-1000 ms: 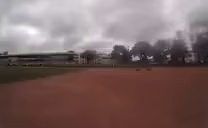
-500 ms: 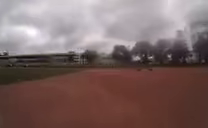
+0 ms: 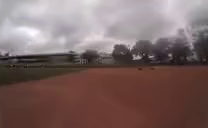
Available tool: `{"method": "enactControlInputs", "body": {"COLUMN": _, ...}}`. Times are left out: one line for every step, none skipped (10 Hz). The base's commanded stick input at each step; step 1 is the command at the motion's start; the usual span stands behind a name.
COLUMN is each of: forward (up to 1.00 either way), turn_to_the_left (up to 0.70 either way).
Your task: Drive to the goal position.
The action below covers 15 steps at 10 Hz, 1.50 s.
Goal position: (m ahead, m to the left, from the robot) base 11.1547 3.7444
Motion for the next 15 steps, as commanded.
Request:
{"method": "enactControlInputs", "body": {"forward": 0.70, "turn_to_the_left": 0.00}}
{"method": "enactControlInputs", "body": {"forward": 0.70, "turn_to_the_left": 0.00}}
{"method": "enactControlInputs", "body": {"forward": 0.70, "turn_to_the_left": 0.00}}
{"method": "enactControlInputs", "body": {"forward": 0.70, "turn_to_the_left": 0.00}}
{"method": "enactControlInputs", "body": {"forward": 0.70, "turn_to_the_left": 0.00}}
{"method": "enactControlInputs", "body": {"forward": 0.70, "turn_to_the_left": 0.00}}
{"method": "enactControlInputs", "body": {"forward": 0.70, "turn_to_the_left": 0.00}}
{"method": "enactControlInputs", "body": {"forward": 0.70, "turn_to_the_left": 0.00}}
{"method": "enactControlInputs", "body": {"forward": 0.70, "turn_to_the_left": 0.00}}
{"method": "enactControlInputs", "body": {"forward": 0.70, "turn_to_the_left": 0.00}}
{"method": "enactControlInputs", "body": {"forward": 0.70, "turn_to_the_left": 0.00}}
{"method": "enactControlInputs", "body": {"forward": 0.70, "turn_to_the_left": 0.00}}
{"method": "enactControlInputs", "body": {"forward": 0.70, "turn_to_the_left": 0.00}}
{"method": "enactControlInputs", "body": {"forward": 0.70, "turn_to_the_left": 0.00}}
{"method": "enactControlInputs", "body": {"forward": 0.70, "turn_to_the_left": 0.00}}
